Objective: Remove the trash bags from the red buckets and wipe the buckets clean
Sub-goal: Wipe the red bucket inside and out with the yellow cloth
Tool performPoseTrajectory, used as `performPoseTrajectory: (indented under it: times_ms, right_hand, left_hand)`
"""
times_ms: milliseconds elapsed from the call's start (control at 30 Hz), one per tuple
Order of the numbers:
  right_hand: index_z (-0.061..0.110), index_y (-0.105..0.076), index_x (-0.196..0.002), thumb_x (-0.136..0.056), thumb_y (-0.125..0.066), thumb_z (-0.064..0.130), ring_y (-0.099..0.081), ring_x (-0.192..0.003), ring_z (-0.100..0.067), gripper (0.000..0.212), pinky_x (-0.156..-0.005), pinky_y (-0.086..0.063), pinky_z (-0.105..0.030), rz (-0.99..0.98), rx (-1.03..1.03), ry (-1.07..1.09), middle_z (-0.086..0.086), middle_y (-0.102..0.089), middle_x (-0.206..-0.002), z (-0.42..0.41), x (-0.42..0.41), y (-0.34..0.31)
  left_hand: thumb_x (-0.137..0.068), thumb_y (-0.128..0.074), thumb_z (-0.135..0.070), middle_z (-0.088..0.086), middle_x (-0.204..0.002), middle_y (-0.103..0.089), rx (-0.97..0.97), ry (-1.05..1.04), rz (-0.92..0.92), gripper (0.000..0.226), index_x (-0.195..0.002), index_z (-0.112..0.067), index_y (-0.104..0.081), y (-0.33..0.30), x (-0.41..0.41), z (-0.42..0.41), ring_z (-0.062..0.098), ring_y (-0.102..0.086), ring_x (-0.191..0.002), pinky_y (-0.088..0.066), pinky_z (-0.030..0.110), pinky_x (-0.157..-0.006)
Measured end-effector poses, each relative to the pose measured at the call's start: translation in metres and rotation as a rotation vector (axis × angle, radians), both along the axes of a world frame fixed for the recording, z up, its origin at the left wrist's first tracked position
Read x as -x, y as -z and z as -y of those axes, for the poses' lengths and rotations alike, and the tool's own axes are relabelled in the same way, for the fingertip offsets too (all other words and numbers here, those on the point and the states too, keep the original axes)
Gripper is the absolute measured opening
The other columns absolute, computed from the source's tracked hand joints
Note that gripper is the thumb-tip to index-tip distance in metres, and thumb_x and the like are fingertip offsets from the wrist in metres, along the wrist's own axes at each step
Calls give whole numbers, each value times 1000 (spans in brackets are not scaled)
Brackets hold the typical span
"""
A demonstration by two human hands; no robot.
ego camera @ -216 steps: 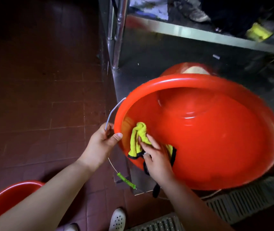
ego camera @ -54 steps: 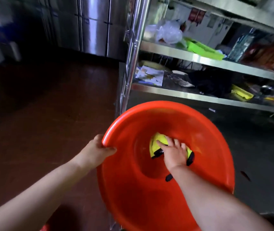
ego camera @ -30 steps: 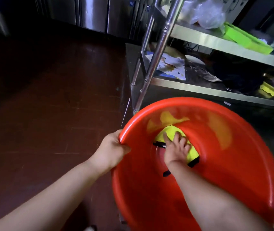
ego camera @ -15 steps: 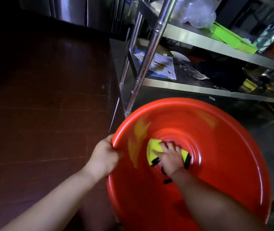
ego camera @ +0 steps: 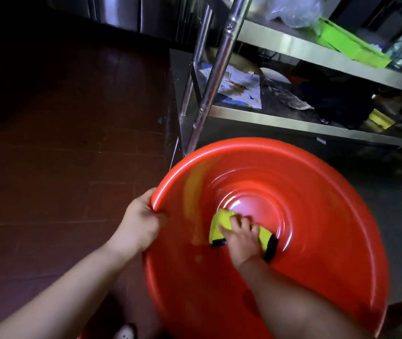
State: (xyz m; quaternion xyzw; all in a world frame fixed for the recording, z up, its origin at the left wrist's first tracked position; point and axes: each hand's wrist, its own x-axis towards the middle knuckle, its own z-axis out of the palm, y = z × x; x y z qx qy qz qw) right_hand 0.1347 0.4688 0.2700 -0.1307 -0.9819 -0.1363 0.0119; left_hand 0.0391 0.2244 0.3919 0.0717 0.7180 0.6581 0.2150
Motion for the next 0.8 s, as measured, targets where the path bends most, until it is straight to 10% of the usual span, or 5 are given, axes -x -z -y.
performPoseTrajectory:
  times_ms: [200,300,467,633,800]
  right_hand:
    - [46,-72,-81,-66,-46,30,-37,-80,-23,34,-54,-47,-38,-56,-48,-121,4,-64,-87,-11,-18,-7]
    - [40,-73,-93,-58,-73,20,-37,-78,-26,41,-58,-40,-35,-182,-49,114,-4,-62,-91,-35,-11,-33]
    - [29,-71,-107,-65,-67,6,-35,-81,-28,48,-63,-38,-37,-252,7,330,-14,-62,-104,-42,-17,-40]
    - [35,-75,-83,-67,-34,27,-36,-77,-26,44,-59,-39,-39,-20,101,110,-5,-64,-86,-13,-37,-15]
    - [45,-72,-77,-65,-67,44,-45,-92,-24,12,-75,-34,-38,258,-12,-70,7,-64,-98,1,-34,-13]
  left_hand:
    - [-72,-60,18,2,-60,-64,30,-42,-12,37,-84,-17,-64,-5,-20,-6,10,-60,-48,-49,22,-45]
    - [-71,-63,16,8,-68,-65,42,-59,-28,36,-85,-17,-64,-7,-28,-8,16,-60,-54,-51,28,-51]
    - [-73,-61,14,9,-72,-66,31,-89,-41,36,-87,-19,-64,-6,-41,-13,18,-60,-58,-51,29,-53]
    - [-75,-60,10,12,-69,-66,9,-135,-61,28,-88,-14,-64,-1,-48,-14,15,-58,-55,-48,28,-51]
    - [-75,-67,-4,-8,-60,-64,129,-105,-120,21,-76,-24,-62,-1,-39,-10,5,-58,-54,-48,22,-53]
